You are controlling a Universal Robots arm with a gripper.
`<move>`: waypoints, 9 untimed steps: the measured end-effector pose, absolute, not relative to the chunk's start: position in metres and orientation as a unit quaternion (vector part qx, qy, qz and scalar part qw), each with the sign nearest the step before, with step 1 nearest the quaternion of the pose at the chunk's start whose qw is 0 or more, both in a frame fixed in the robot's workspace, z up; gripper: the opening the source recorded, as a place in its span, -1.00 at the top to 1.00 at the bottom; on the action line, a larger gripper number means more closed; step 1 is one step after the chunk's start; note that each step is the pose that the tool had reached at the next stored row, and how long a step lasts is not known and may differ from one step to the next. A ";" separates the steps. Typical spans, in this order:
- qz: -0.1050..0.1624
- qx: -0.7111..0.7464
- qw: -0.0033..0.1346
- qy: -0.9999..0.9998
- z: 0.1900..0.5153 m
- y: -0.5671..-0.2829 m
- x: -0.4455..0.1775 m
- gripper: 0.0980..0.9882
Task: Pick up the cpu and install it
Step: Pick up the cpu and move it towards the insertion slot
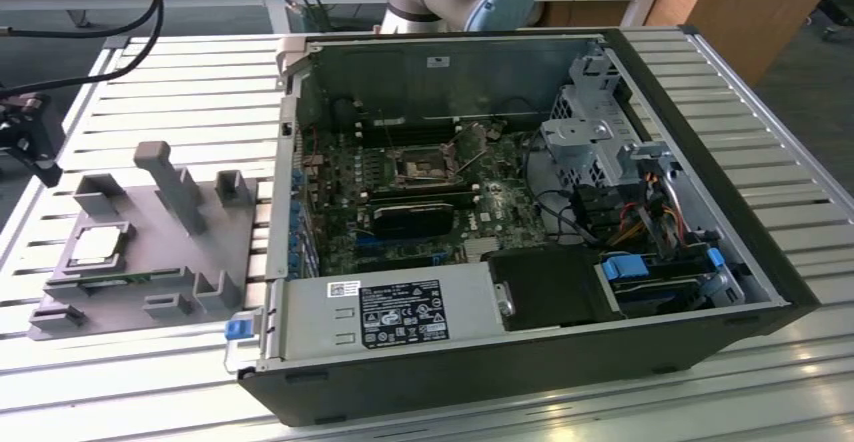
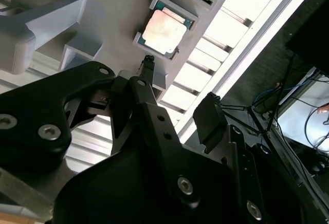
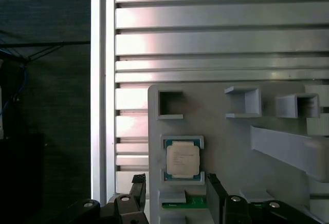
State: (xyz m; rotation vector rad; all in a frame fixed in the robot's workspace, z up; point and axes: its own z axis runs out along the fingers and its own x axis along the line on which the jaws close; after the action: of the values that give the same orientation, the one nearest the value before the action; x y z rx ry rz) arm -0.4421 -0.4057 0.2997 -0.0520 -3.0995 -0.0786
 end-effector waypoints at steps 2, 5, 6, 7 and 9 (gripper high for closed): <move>-0.025 -0.017 0.020 -0.999 0.297 -0.406 -0.442 -0.10; -0.025 -0.017 0.020 -0.999 0.294 -0.406 -0.442 -0.10; -0.025 -0.017 0.019 -0.999 0.293 -0.406 -0.442 -0.10; -0.025 -0.017 0.018 -0.999 0.291 -0.406 -0.442 -0.10; -0.025 -0.017 0.017 -0.999 0.289 -0.406 -0.442 -0.10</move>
State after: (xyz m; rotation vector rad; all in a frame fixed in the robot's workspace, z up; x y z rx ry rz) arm -0.4423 -0.4057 0.2894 -0.0518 -3.1068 -0.0789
